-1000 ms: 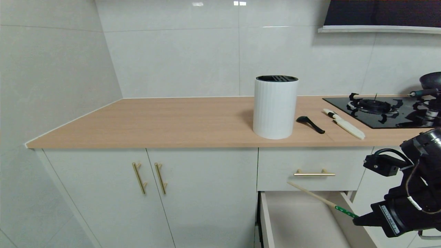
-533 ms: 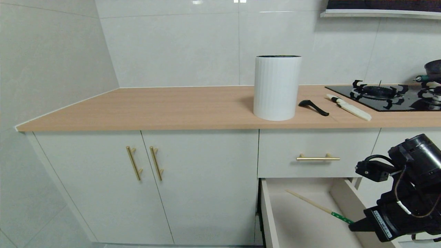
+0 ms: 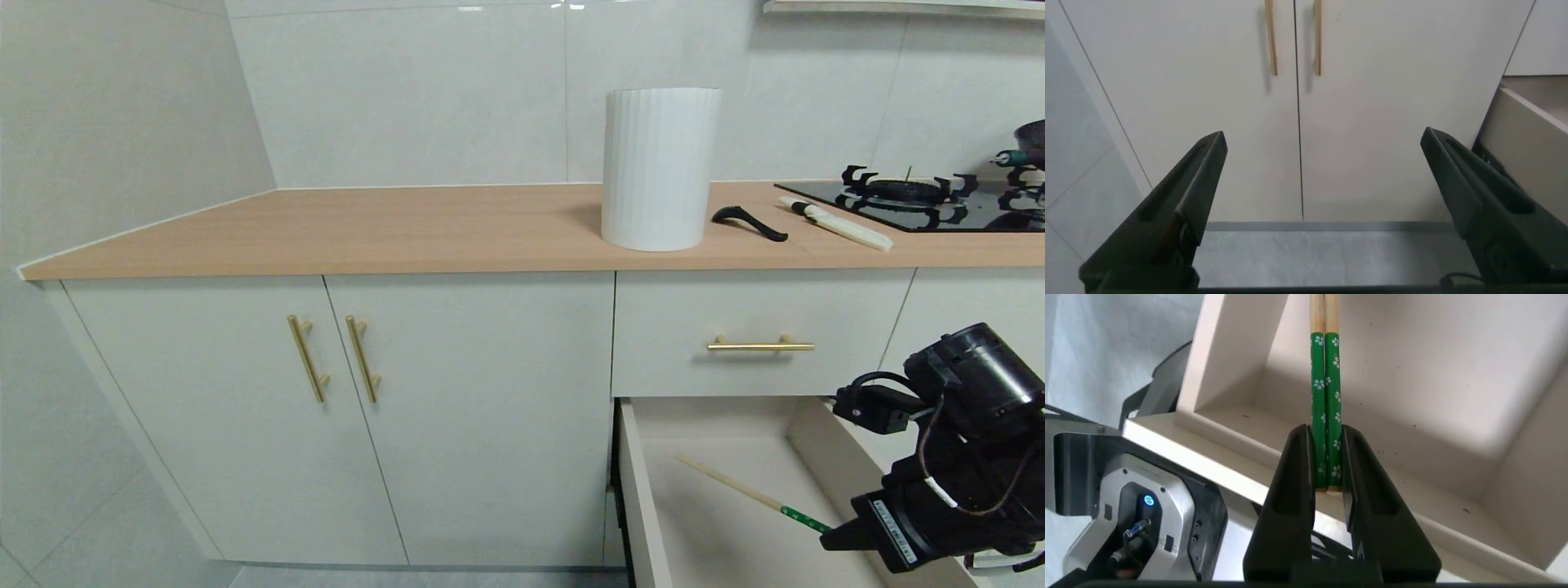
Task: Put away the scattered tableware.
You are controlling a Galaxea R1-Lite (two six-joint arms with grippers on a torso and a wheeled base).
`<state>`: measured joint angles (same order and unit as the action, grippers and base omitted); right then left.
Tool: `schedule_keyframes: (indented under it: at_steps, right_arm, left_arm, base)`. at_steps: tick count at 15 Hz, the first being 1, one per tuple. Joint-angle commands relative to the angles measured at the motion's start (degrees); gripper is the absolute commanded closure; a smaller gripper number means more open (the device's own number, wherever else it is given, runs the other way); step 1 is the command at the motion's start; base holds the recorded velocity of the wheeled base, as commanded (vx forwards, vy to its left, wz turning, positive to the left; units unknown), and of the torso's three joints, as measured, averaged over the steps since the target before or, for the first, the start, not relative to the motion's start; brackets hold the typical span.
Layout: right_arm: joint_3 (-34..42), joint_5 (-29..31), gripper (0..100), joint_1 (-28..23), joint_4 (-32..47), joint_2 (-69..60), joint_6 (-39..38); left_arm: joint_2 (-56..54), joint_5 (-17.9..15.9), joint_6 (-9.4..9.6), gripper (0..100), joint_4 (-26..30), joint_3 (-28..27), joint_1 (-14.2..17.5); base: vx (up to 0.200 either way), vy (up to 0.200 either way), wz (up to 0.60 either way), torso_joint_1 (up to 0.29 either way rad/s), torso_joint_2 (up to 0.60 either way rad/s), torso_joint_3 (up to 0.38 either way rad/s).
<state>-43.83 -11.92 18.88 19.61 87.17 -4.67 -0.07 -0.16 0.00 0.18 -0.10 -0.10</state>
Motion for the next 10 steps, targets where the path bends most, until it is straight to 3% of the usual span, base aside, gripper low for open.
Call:
schedule_keyframes:
  at_steps: [1,7,10]
  right_arm:
    - [0.1,0.0,100,0.0,-0.2,0.5,0.0]
    - [-0.1,0.8,100,0.0,-6.8,11.4,-1.0]
    - [-0.4,6.0,100,2.6,-20.0,24.7,-13.2]
  left_arm:
    - [0.1,0.0,0.00,0,0.0,0.0,0.0]
    - [0.1,0.0,0.00,0,0.1,0.0,0.0]
    - [0.1,0.0,0.00,0,0.0,0.0,0.0]
  base:
    - [0.000,0.000,0.00,0.000,0.00,0.000]
    - [0.000,0.000,0.00,0.000,0.00,0.000]
    - [0.000,0.000,0.00,0.000,0.00,0.000]
